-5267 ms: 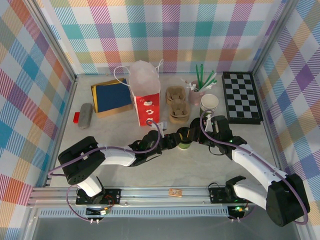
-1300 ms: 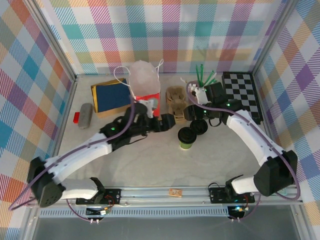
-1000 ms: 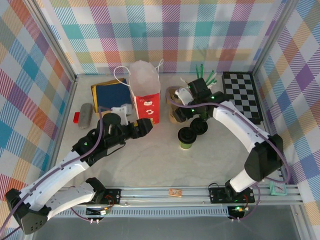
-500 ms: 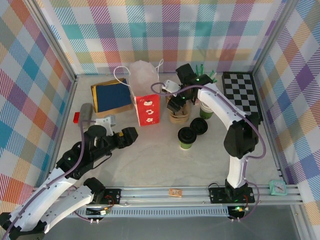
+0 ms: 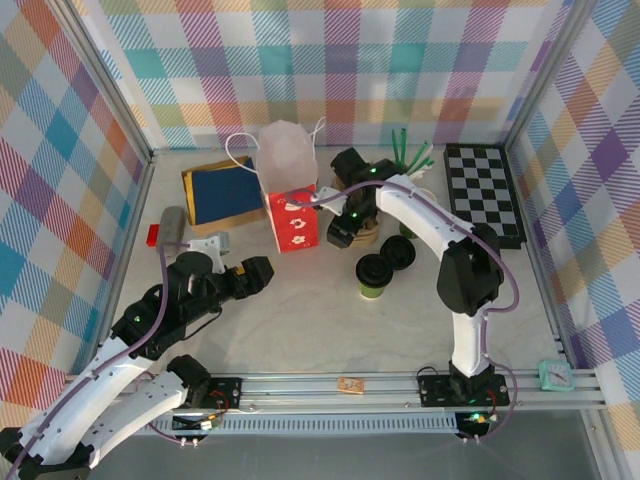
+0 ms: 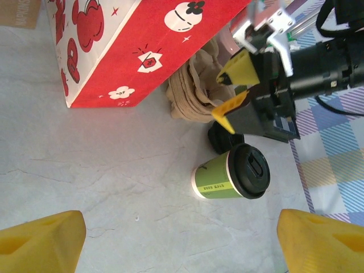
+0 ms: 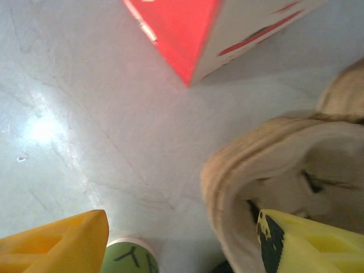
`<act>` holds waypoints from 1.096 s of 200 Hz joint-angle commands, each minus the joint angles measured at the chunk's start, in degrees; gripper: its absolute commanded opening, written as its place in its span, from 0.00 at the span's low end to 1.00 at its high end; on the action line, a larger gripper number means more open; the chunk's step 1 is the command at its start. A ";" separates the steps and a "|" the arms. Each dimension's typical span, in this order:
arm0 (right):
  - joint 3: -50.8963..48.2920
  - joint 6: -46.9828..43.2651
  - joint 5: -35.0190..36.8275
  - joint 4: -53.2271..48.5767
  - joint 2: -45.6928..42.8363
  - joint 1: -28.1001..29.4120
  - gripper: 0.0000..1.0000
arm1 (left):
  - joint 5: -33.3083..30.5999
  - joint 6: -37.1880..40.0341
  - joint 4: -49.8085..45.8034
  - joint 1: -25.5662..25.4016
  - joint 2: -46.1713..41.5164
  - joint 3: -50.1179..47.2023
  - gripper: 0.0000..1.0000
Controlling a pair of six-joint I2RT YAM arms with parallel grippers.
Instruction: Pack the takeout coffee
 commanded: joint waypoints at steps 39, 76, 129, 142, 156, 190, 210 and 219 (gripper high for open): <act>-0.47 2.92 6.23 2.89 -0.40 -0.33 0.65 | -0.65 0.88 -1.56 0.93 -1.94 -1.51 0.87; -0.58 2.76 6.10 2.71 -0.05 -0.42 0.65 | -1.14 1.06 -2.20 1.11 -2.38 -1.82 0.87; -3.70 3.05 5.10 5.06 0.04 -0.42 0.60 | -0.96 1.41 -2.02 1.37 -1.89 -1.70 0.87; -4.34 3.11 5.18 6.35 -0.05 -0.42 0.58 | -1.00 1.34 -2.02 1.46 -1.85 -1.66 0.87; -4.37 3.17 5.18 6.79 0.12 -0.44 0.55 | -0.95 1.36 -1.94 1.52 -1.80 -1.74 0.87; -4.26 3.08 5.56 7.39 0.98 -0.42 0.51 | -0.79 1.32 -1.78 1.64 -1.49 -1.80 0.87; -4.83 2.87 5.64 7.97 1.18 -0.44 0.49 | -0.79 1.45 -1.67 1.71 -1.23 -1.80 0.87; -5.10 2.85 5.92 8.36 1.18 -0.42 0.49 | -0.64 1.54 -1.67 1.73 -1.07 -1.85 0.87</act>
